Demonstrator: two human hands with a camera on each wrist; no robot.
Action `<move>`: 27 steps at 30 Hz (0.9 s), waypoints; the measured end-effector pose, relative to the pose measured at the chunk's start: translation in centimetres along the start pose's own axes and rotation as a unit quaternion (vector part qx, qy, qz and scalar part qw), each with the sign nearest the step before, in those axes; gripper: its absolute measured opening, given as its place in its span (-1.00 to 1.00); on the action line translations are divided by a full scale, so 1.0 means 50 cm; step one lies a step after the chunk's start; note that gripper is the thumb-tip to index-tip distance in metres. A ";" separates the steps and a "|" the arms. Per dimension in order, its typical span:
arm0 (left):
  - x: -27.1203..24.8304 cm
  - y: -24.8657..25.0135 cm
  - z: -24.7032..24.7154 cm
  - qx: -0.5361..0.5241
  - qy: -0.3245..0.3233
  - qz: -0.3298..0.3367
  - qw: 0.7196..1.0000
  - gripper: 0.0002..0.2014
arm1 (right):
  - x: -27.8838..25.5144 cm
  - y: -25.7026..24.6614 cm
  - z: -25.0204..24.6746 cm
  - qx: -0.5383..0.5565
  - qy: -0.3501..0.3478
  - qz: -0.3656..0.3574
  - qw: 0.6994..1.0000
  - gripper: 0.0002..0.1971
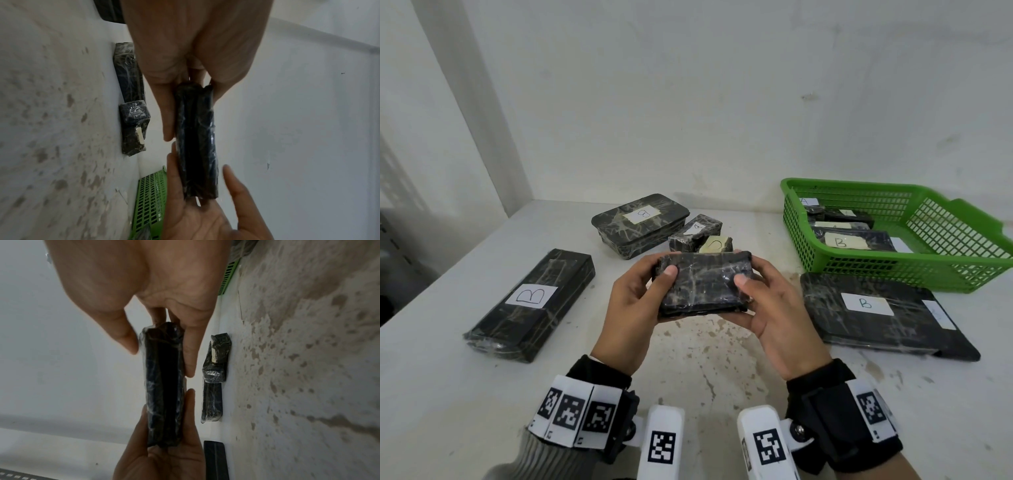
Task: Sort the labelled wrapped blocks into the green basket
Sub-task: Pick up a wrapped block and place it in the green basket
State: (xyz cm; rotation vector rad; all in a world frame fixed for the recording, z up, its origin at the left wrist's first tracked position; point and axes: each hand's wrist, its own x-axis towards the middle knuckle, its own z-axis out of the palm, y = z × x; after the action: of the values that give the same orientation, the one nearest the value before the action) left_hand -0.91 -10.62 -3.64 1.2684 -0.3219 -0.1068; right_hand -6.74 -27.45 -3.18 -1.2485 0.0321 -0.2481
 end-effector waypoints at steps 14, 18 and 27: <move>-0.007 -0.004 0.007 0.051 -0.022 0.044 0.998 -0.85 | -0.006 -0.001 0.012 -0.034 0.046 -0.012 0.998 -0.75; -0.010 -0.003 0.013 0.055 -0.042 0.049 0.996 -0.85 | -0.008 -0.004 0.017 -0.040 0.067 -0.023 0.997 -0.61; -0.010 -0.016 0.019 0.092 -0.032 0.051 0.994 -0.74 | -0.014 0.005 0.030 -0.064 0.095 -0.039 0.993 -0.58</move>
State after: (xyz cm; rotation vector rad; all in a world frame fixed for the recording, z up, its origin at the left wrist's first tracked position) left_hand -1.58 -11.60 -4.24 1.4295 -0.4588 -0.0319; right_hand -7.14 -25.85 -3.01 -1.3517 0.1662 -0.4384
